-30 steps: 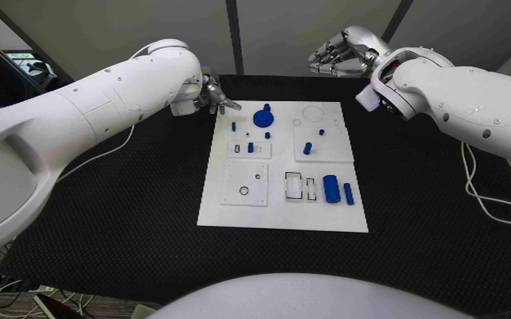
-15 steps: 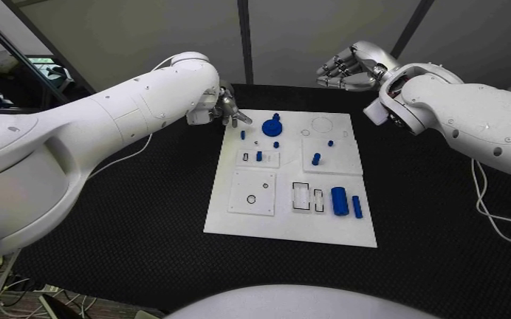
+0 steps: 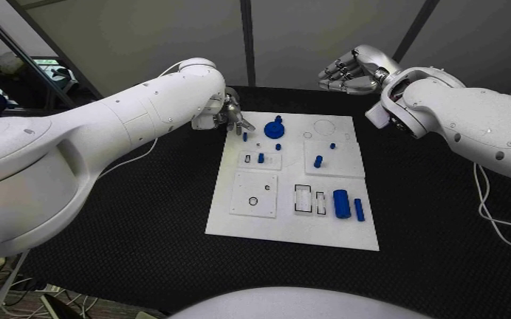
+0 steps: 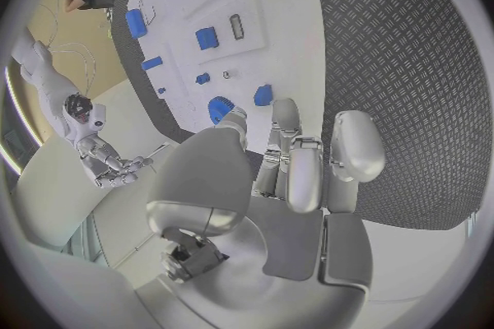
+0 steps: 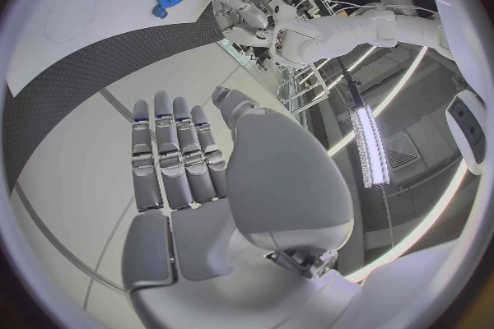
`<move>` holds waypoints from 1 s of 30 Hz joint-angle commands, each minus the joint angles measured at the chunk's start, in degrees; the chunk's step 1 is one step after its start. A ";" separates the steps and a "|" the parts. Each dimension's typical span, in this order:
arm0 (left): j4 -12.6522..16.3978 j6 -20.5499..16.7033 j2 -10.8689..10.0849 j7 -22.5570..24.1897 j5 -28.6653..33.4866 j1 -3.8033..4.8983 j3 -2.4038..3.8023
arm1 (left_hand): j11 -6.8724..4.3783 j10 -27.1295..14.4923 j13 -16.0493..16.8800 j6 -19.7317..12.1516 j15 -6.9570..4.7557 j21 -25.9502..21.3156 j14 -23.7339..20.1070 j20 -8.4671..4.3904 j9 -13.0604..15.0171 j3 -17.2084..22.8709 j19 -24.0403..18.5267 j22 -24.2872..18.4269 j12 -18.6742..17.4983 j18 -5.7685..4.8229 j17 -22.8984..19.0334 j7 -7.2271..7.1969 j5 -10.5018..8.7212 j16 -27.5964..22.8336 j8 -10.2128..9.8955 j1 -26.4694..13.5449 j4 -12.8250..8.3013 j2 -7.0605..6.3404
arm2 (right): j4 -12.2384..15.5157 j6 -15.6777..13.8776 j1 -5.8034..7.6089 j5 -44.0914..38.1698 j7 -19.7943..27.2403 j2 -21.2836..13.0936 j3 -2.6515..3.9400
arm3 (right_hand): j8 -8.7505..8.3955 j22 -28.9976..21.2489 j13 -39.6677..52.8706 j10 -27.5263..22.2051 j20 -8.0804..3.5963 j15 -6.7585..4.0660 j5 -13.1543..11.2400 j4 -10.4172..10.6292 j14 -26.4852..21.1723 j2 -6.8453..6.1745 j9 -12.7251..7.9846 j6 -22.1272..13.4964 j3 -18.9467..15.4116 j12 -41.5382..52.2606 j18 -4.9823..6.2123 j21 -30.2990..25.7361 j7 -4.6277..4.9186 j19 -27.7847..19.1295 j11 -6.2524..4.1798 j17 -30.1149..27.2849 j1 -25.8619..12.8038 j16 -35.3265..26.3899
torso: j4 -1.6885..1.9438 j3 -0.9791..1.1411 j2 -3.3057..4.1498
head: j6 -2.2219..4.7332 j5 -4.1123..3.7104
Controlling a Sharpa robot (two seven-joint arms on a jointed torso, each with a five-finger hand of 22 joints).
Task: Assemble the parts on the task board
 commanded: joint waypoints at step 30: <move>-1.55 1.40 0.91 1.50 0.04 -0.68 -0.09 | -0.42 0.70 -0.17 1.64 -0.61 0.68 3.64 -0.20 -0.34 1.76 0.75 3.33 0.45 -1.68 8.21 -0.44 0.09 0.88 -0.09 3.82 -1.68 1.63 | -0.01 0.55 0.11 -0.02 0.50 0.23 0.03 | -0.34 0.05 0.03 -0.09 -0.04 0.02 0.36 -0.22 -0.42 -0.01 0.08 0.33 0.40 0.16 0.38 -0.46 0.20 0.50 -0.03 -0.12 -0.61 0.09 | -0.05 0.06 -0.03 | -0.99 -0.35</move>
